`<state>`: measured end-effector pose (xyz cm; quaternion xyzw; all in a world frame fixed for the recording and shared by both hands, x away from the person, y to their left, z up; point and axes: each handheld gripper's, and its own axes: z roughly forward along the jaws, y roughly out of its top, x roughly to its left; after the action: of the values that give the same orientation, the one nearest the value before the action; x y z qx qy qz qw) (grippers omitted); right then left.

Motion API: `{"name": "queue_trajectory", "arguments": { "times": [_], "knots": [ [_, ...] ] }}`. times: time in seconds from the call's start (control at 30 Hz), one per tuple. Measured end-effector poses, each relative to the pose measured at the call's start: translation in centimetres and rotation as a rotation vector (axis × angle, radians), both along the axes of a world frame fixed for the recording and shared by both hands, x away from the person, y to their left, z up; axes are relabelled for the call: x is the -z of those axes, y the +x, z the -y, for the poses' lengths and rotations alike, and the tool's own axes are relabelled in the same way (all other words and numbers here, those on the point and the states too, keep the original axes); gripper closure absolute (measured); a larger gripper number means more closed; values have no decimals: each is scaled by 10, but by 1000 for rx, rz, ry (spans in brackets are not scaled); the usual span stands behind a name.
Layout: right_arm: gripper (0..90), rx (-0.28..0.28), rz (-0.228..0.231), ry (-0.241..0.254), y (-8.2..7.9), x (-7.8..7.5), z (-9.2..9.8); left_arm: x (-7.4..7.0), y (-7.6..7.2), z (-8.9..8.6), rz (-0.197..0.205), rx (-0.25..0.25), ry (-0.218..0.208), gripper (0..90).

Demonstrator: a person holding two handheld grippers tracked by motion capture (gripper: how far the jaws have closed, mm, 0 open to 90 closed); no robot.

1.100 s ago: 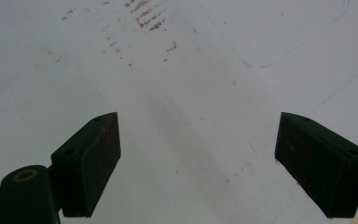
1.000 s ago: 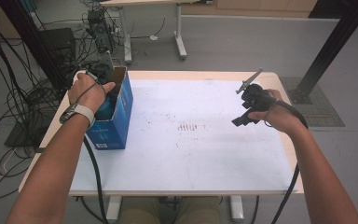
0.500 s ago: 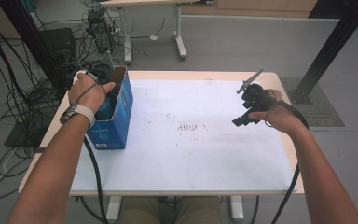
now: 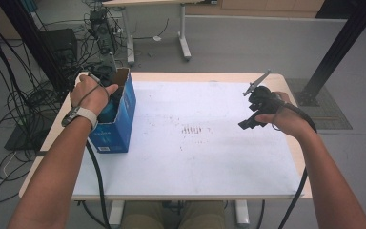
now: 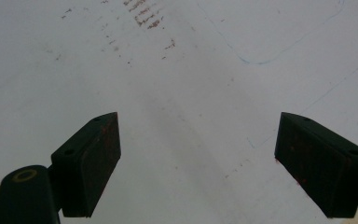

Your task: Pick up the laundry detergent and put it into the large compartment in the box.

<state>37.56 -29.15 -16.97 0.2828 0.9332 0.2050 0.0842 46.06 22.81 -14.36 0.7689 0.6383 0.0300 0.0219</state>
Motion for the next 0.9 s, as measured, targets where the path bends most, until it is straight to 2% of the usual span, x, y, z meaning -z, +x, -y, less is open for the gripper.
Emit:
{"name": "queue_trajectory", "arguments": {
  "times": [0.9],
  "knots": [
    [144,-4,2,1,0,0,-1,0,-1,-1,3,-3,-3,367]
  ]
}}
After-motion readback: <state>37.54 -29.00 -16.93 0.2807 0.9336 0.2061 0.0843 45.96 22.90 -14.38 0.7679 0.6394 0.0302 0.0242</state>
